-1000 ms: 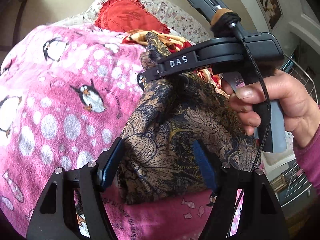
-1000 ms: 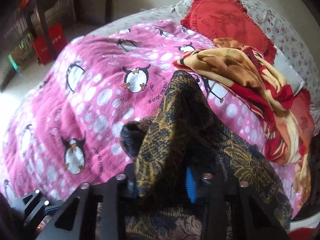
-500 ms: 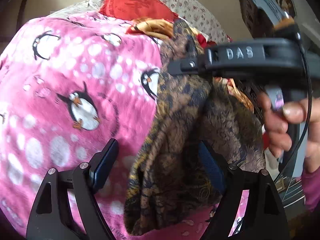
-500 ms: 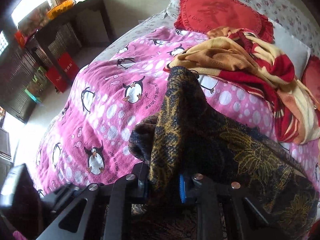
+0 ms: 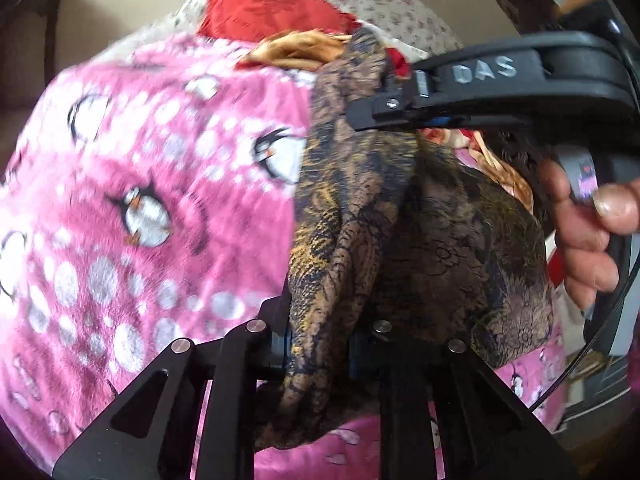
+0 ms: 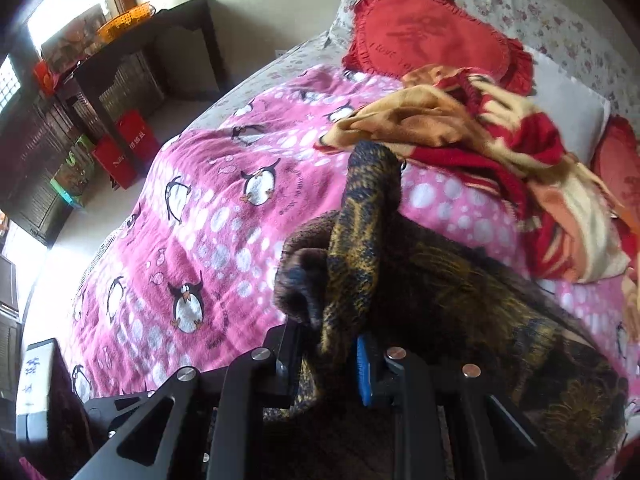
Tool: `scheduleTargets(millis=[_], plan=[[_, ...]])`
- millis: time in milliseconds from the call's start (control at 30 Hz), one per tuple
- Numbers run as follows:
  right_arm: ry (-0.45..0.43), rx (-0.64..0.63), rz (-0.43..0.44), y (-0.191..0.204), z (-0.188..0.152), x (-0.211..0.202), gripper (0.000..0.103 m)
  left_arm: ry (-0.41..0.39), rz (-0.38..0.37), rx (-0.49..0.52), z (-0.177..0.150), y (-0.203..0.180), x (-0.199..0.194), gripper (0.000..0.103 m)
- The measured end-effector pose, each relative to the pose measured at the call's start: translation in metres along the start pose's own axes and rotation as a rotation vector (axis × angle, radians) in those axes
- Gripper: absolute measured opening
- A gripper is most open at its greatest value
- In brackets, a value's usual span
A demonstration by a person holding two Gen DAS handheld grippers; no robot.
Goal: Fold small clothes
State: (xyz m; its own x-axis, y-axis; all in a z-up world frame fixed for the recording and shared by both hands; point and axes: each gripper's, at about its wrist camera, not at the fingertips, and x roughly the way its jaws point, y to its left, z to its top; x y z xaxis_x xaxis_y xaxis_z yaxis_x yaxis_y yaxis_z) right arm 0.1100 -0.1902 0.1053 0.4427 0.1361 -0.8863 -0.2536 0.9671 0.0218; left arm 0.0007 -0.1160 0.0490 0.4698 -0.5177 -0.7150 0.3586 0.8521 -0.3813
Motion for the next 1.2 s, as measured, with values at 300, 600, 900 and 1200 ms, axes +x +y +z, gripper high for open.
scheduleTargets(millis=[300, 600, 900, 1200], plan=[[-0.112, 0.07, -0.035, -0.05, -0.02, -0.067, 0.008, -0.025, 0.007, 0.124, 0.007, -0.068, -0.011, 0.017], [-0.189, 0.148, 0.162, -0.059, -0.045, -0.072, 0.085, -0.009, 0.016, 0.1, 0.002, -0.069, -0.008, 0.017], [-0.037, 0.131, 0.091, -0.031, -0.012, -0.003, 0.05, 0.004, -0.011, 0.084, -0.003, -0.063, -0.008, 0.017], [-0.14, 0.003, -0.041, -0.065, -0.04, -0.076, 0.012, 0.026, -0.21, 0.168, 0.002, -0.127, -0.018, 0.017]])
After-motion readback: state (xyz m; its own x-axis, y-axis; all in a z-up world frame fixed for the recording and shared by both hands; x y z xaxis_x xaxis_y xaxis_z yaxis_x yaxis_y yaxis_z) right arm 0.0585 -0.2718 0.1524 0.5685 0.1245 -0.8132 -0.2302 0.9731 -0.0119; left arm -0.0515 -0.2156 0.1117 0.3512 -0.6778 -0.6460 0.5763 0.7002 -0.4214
